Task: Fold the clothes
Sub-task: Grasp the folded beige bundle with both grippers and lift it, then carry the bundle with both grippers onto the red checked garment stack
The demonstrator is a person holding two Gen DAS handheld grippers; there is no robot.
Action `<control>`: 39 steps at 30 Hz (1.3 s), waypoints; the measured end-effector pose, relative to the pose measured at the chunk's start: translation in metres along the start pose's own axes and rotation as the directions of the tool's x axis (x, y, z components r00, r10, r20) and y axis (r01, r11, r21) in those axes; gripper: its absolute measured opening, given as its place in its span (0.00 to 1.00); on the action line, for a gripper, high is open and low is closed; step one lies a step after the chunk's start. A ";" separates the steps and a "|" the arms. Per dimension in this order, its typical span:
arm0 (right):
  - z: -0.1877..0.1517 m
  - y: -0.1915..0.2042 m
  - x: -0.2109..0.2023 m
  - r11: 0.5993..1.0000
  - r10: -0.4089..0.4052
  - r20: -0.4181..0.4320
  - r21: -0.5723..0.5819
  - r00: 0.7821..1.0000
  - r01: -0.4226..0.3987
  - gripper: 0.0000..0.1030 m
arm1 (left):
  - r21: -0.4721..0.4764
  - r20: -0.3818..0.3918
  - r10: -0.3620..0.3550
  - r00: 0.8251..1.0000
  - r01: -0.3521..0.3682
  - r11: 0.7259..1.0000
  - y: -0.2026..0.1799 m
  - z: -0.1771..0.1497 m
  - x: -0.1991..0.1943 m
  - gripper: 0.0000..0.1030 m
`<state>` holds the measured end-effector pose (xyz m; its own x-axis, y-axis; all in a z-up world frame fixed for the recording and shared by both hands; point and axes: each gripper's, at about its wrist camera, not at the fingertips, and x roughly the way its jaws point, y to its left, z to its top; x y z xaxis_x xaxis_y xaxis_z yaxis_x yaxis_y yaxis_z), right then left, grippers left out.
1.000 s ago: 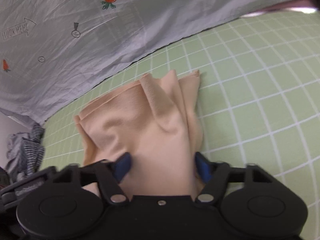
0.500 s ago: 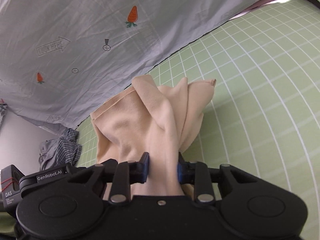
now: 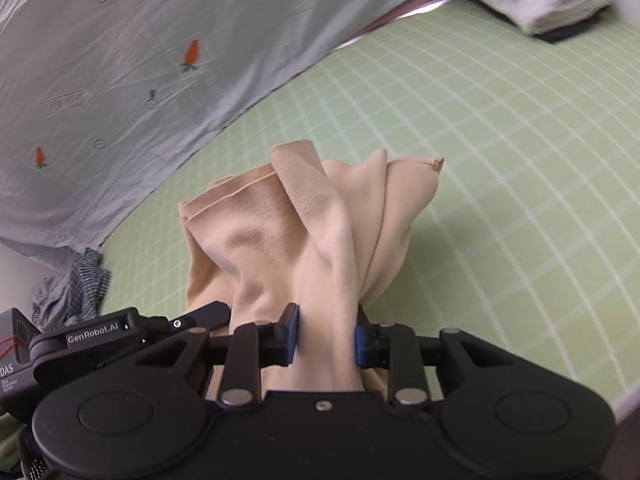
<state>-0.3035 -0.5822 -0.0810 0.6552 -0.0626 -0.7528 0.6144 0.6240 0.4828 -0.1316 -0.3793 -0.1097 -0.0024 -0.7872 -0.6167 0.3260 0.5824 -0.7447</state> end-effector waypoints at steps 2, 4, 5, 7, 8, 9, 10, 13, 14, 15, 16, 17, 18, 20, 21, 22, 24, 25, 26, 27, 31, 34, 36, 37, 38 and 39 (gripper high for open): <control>-0.005 -0.022 -0.008 0.999 -0.019 0.007 0.030 1.000 0.019 0.27 | 0.025 -0.010 -0.001 1.000 0.001 1.000 -0.019 -0.009 0.014 0.25; -0.002 -0.047 -0.013 0.998 -0.017 0.022 0.056 1.000 0.016 0.27 | 0.053 0.002 -0.005 1.000 0.005 0.999 -0.040 -0.021 0.031 0.25; 0.002 -0.060 -0.016 0.998 -0.013 0.032 0.062 0.999 0.011 0.26 | 0.061 0.014 -0.003 1.000 0.002 0.998 -0.051 -0.027 0.041 0.25; 0.015 -0.086 -0.022 0.998 0.001 0.051 0.055 0.999 -0.003 0.26 | 0.074 0.040 0.003 0.999 -0.006 0.997 -0.073 -0.038 0.062 0.25; 0.022 -0.099 -0.025 0.999 0.010 0.059 0.047 0.998 -0.013 0.26 | 0.075 0.057 0.010 0.998 -0.014 0.997 -0.086 -0.044 0.075 0.25; 0.032 -0.113 -0.026 0.999 0.024 0.065 0.029 0.998 -0.026 0.26 | 0.074 0.075 0.017 0.997 -0.022 0.997 -0.100 -0.049 0.088 0.25; 0.044 -0.128 -0.027 0.999 0.041 0.070 0.008 0.997 -0.041 0.26 | 0.066 0.086 0.016 0.996 -0.022 0.998 -0.114 -0.055 0.102 0.24; 0.088 -0.176 -0.036 0.997 0.080 0.086 -0.029 0.993 -0.078 0.26 | 0.087 0.123 -0.013 0.992 0.002 0.996 -0.163 -0.065 0.143 0.24; 0.102 -0.190 -0.042 0.996 0.087 0.098 -0.040 0.991 -0.083 0.26 | 0.099 0.130 -0.024 0.991 0.011 0.995 -0.180 -0.066 0.157 0.24; 0.116 -0.202 -0.050 0.995 0.084 0.122 -0.055 0.989 -0.078 0.26 | 0.098 0.128 -0.036 0.991 0.023 0.995 -0.195 -0.064 0.171 0.24; 0.130 -0.215 -0.058 0.995 0.081 0.145 -0.070 0.986 -0.071 0.26 | 0.092 0.123 -0.048 0.991 0.036 0.995 -0.211 -0.061 0.183 0.24; 0.143 -0.227 -0.066 0.994 0.078 0.168 -0.084 0.983 -0.065 0.26 | 0.087 0.119 -0.059 0.991 0.049 0.995 -0.226 -0.058 0.195 0.24; 0.157 -0.239 -0.074 0.993 0.076 0.192 -0.099 0.978 -0.058 0.26 | 0.092 0.125 -0.073 0.989 0.062 0.994 -0.243 -0.054 0.205 0.24; 0.185 -0.254 -0.086 0.991 0.073 0.242 -0.128 0.968 -0.043 0.26 | 0.147 0.154 -0.101 0.983 0.078 0.986 -0.281 -0.047 0.222 0.24; 0.199 -0.260 -0.091 0.989 0.073 0.267 -0.142 0.961 -0.035 0.25 | 0.172 0.160 -0.116 0.980 0.088 0.981 -0.296 -0.042 0.231 0.24; 0.213 -0.265 -0.097 0.987 0.072 0.293 -0.155 0.953 -0.027 0.25 | 0.194 0.165 -0.133 0.977 0.100 0.976 -0.311 -0.036 0.240 0.24; 0.240 -0.277 -0.108 0.983 0.073 0.343 -0.182 0.937 -0.009 0.25 | 0.222 0.167 -0.168 0.972 0.129 0.967 -0.336 -0.016 0.260 0.24; 0.254 -0.282 -0.113 0.981 0.073 0.368 -0.195 0.927 0.000 0.26 | 0.234 0.168 -0.183 0.969 0.141 0.962 -0.348 -0.003 0.270 0.24; 0.270 -0.287 -0.116 0.979 0.076 0.392 -0.204 0.917 0.006 0.25 | 0.252 0.171 -0.194 0.966 0.147 0.957 -0.360 0.010 0.279 0.24; 0.288 -0.291 -0.116 0.979 0.082 0.413 -0.206 0.907 0.006 0.26 | 0.272 0.176 -0.204 0.963 0.152 0.950 -0.372 0.023 0.287 0.24; 0.367 -0.296 -0.106 0.971 0.111 0.495 -0.239 0.862 0.012 0.26 | 0.403 0.240 -0.254 0.937 0.142 0.904 -0.419 0.081 0.312 0.24; 0.424 -0.291 -0.087 0.958 0.143 0.555 -0.287 0.819 0.027 0.26 | 0.467 0.298 -0.256 0.920 0.093 0.879 -0.440 0.126 0.332 0.26; 0.461 -0.291 -0.059 0.960 0.126 0.586 -0.277 0.801 0.051 0.30 | 0.475 0.338 -0.202 0.919 0.019 0.880 -0.443 0.159 0.361 0.31; 0.479 -0.291 -0.043 0.963 0.109 0.598 -0.262 0.794 0.066 0.33 | 0.463 0.356 -0.152 0.922 -0.034 0.885 -0.441 0.174 0.378 0.32; 0.494 -0.292 -0.025 0.965 0.078 0.607 -0.244 0.791 0.092 0.33 | 0.442 0.360 -0.095 0.928 -0.080 0.894 -0.434 0.186 0.393 0.32; 0.505 -0.293 -0.005 0.964 0.023 0.605 -0.224 0.796 0.142 0.33 | 0.418 0.357 -0.039 0.933 -0.122 0.900 -0.426 0.197 0.408 0.32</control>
